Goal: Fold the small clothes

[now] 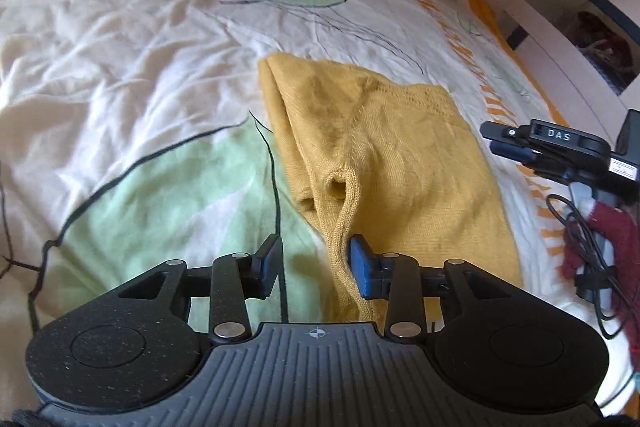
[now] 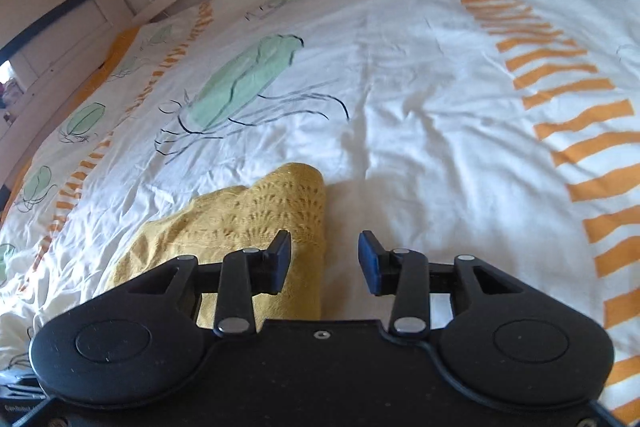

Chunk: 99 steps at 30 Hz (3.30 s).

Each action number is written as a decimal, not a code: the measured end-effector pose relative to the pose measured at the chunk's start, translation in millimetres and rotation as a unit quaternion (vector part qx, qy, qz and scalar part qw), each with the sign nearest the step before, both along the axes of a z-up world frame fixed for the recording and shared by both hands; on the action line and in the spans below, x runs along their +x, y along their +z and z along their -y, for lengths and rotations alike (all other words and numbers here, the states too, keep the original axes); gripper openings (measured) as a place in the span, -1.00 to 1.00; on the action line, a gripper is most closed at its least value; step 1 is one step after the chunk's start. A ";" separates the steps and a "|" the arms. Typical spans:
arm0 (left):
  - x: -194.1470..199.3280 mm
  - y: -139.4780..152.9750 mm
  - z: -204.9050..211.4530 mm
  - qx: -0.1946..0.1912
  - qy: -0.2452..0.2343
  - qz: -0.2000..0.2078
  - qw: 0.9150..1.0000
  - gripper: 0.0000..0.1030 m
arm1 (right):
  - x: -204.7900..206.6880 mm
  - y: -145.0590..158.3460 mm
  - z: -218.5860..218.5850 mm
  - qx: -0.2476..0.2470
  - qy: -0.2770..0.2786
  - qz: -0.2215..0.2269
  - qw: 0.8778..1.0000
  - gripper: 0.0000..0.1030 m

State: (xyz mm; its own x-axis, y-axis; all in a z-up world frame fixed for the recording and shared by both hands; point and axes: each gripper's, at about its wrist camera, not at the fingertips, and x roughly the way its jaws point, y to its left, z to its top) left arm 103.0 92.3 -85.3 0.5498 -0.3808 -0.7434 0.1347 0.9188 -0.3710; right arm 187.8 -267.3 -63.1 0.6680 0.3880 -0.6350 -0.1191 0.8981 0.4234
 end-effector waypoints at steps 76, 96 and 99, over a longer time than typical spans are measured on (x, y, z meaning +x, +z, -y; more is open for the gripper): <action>-85.3 57.5 63.2 0.208 0.100 0.007 0.973 0.97 | -170.9 42.4 -52.0 -0.165 -0.027 0.011 0.986 0.99; -84.8 56.0 57.0 0.192 0.106 -0.005 0.976 0.97 | -166.0 39.7 -55.6 -0.146 -0.019 -0.004 0.989 0.99; -84.2 55.2 56.2 0.190 0.106 -0.008 0.976 0.97 | -165.1 38.4 -56.3 -0.145 -0.018 -0.007 0.989 0.99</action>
State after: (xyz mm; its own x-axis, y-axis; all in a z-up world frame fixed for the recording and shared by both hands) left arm 18.8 36.0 -30.1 0.5728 0.0450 -0.8185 -0.0759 0.9971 0.0017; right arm 22.8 -211.0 -24.7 0.6686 0.1637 -0.7253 -0.0808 0.9857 0.1480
